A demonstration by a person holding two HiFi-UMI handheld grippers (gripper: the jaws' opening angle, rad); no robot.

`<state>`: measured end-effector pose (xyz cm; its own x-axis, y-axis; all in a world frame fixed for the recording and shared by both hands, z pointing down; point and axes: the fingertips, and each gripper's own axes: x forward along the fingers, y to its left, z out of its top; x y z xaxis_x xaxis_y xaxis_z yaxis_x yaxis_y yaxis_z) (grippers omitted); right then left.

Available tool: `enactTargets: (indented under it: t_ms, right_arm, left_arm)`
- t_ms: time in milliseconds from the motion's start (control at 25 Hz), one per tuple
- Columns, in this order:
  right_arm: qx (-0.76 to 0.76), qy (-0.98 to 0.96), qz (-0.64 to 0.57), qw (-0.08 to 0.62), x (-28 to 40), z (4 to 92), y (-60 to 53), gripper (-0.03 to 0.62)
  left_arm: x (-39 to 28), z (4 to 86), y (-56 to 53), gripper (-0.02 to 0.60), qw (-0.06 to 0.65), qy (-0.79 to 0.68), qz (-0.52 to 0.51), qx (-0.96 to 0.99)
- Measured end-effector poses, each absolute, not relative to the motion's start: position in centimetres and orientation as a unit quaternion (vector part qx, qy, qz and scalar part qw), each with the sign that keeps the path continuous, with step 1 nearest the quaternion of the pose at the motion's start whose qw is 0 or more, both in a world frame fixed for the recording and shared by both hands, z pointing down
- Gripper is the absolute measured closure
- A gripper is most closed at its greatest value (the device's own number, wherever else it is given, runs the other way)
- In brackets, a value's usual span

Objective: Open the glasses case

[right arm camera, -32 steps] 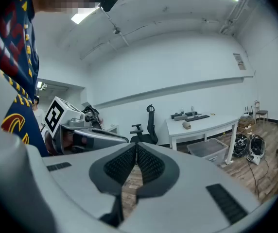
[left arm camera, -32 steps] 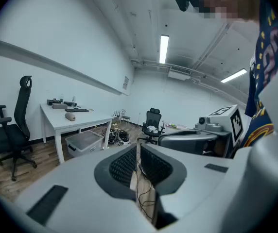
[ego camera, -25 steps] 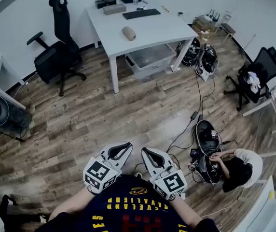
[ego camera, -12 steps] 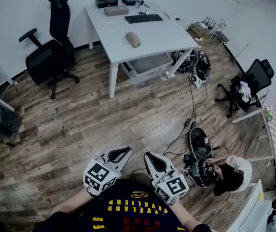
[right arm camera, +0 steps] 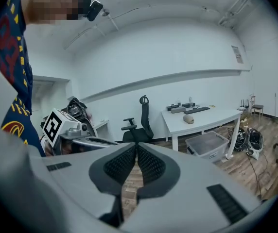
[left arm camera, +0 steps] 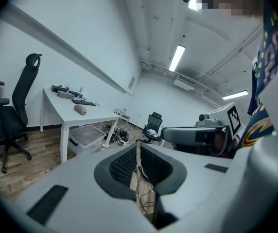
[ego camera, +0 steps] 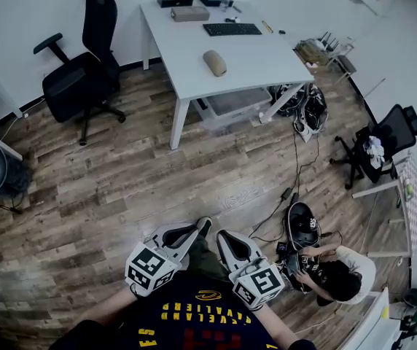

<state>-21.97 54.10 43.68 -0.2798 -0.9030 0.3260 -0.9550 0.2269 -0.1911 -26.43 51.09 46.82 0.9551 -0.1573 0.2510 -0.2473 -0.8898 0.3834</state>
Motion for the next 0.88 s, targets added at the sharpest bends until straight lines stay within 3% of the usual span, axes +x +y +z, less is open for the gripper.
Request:
enactTargets:
  t_ms: [320, 880]
  right_arm:
    - [0.56, -0.805, 0.189, 0.055, -18.3, 44.8, 46.3, 0.569]
    - [0.532, -0.823, 0.198, 0.03, -5.0, 44.6, 36.4, 0.569]
  left_arm:
    - [-23.8, 48.1, 43.7, 0.547, 0.212, -0.161, 0.124, 0.956]
    - [-10.0, 47.3, 34.9, 0.547, 0.199, -0.189, 0.157, 0.949]
